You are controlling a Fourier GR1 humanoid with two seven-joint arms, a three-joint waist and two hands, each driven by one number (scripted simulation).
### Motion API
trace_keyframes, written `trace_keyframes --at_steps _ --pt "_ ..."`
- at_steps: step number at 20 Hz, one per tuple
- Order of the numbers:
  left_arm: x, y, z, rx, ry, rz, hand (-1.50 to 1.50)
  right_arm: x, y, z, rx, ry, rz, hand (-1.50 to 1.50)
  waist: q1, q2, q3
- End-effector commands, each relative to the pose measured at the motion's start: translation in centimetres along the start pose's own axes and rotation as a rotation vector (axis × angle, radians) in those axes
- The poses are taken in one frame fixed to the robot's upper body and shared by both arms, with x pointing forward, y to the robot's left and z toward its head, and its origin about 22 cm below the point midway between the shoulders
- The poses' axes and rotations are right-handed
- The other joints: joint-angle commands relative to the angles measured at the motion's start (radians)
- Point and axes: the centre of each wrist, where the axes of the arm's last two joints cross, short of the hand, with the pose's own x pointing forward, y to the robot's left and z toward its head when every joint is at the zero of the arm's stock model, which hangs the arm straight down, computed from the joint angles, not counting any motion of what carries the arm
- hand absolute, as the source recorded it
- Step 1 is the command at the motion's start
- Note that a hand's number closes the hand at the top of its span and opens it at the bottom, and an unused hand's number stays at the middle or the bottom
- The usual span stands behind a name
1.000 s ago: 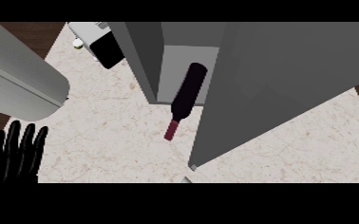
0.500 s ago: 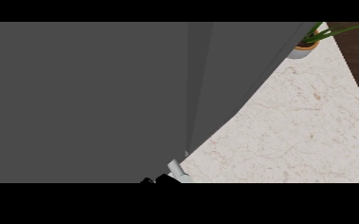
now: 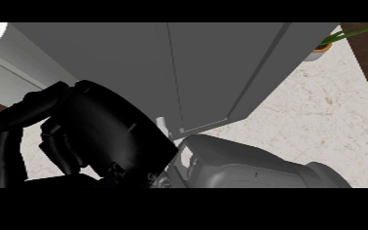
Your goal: Pick up the wine, place it into the cabinet and close the cabinet
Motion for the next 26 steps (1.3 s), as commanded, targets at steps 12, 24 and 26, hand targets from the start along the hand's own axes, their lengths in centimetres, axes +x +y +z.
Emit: trace_keyframes --at_steps 12,24,26 --pt "1.5 2.2 -1.7 0.026 -0.033 -0.018 -1.5 -2.8 -6.5 -8.5 0.321 0.279 -0.234 1.5 -0.018 0.01 0.002" --pt "3.3 2.2 -1.8 0.005 -0.022 -0.027 -1.5 -6.0 -15.9 -9.1 -0.076 0.145 -0.131 1.5 -0.036 0.018 0.003" --pt "3.2 2.3 -1.5 -0.01 -0.002 -0.012 -1.5 -6.2 -17.2 -8.5 -0.09 0.142 -0.145 1.5 -0.041 0.019 0.003"
